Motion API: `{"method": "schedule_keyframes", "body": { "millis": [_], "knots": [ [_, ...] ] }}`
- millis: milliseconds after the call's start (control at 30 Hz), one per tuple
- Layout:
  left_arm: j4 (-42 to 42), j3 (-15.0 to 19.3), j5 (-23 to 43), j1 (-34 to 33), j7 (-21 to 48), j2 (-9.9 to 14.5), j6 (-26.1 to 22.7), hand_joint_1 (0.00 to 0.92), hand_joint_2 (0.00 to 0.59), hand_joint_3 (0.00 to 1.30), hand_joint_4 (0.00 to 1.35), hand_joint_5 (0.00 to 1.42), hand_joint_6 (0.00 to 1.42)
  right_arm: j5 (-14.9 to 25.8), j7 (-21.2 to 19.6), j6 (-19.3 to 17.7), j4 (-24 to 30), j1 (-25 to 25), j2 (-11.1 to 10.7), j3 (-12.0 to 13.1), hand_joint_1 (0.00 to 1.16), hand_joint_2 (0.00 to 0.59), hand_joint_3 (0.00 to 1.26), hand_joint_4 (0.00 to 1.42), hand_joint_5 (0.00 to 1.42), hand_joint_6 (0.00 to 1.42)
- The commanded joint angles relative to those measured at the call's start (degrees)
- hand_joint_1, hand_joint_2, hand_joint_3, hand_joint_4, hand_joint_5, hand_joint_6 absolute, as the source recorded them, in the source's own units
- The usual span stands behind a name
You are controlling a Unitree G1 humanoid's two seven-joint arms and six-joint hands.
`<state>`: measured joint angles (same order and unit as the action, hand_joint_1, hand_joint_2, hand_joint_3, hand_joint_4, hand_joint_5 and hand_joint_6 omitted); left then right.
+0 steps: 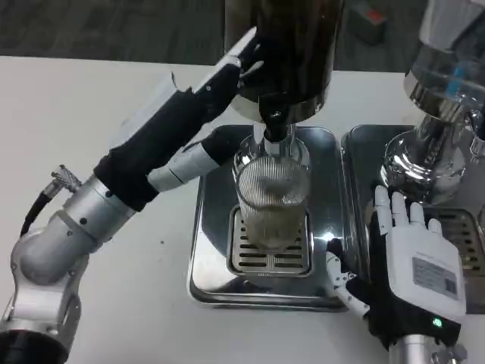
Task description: Grasp the cup under the faucet to collect the drink, then remove the cup.
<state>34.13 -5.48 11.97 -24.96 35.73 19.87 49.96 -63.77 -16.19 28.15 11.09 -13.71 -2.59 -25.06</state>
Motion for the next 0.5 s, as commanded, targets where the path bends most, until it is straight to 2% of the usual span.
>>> {"method": "schedule_keyframes", "body": {
  "millis": [33, 233, 500],
  "knots": [
    [-0.43, -0.09, -0.74, 0.45, 2.25, -0.52, 0.1, 0.0, 0.105, 0.05, 0.0, 0.14, 0.13, -0.09, -0.98, 0.51, -0.02, -0.46, 0.41, -0.05, 0.33, 0.407, 0.01, 0.0, 0.0, 0.02],
    [-4.9, 0.6, -1.13, 3.48, 2.88, 0.36, 1.78, 0.0, 0.106, 0.09, 0.0, 0.16, 0.16, 0.36, -0.76, 0.31, -0.15, -0.24, 0.39, 0.12, 0.33, 0.407, 0.01, 0.0, 0.0, 0.02],
    [-5.64, 1.25, -4.33, 5.5, 1.5, 1.57, 3.56, 0.0, 0.108, 0.1, 0.0, 0.17, 0.16, 0.17, -1.09, 0.0, 0.34, 0.22, 0.35, -0.04, 0.33, 0.407, 0.01, 0.0, 0.0, 0.02]
  ]
}}
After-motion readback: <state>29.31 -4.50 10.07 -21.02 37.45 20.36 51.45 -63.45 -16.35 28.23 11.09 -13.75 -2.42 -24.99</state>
